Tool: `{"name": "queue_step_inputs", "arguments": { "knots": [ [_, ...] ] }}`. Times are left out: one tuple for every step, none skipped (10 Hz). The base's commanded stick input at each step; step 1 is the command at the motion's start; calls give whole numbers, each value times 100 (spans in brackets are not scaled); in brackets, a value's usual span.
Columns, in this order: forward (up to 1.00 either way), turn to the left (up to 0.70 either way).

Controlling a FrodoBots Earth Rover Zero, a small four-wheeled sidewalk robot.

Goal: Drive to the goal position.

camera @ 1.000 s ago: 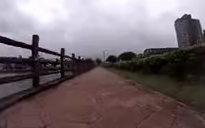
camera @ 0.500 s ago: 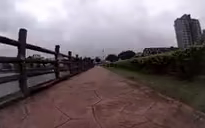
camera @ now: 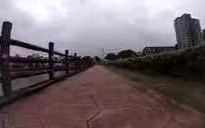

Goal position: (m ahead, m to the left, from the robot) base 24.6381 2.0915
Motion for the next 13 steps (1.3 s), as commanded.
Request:
{"name": "queue_step_inputs", "arguments": {
  "knots": [
    [100, 0],
    [100, 0],
    [100, 0],
    [100, 0],
    [100, 0],
    [100, 0],
    [100, 0],
    [100, 0],
    [100, 0],
    [100, 0],
    [100, 0],
    [100, 0],
    [100, 6]
  ]
}}
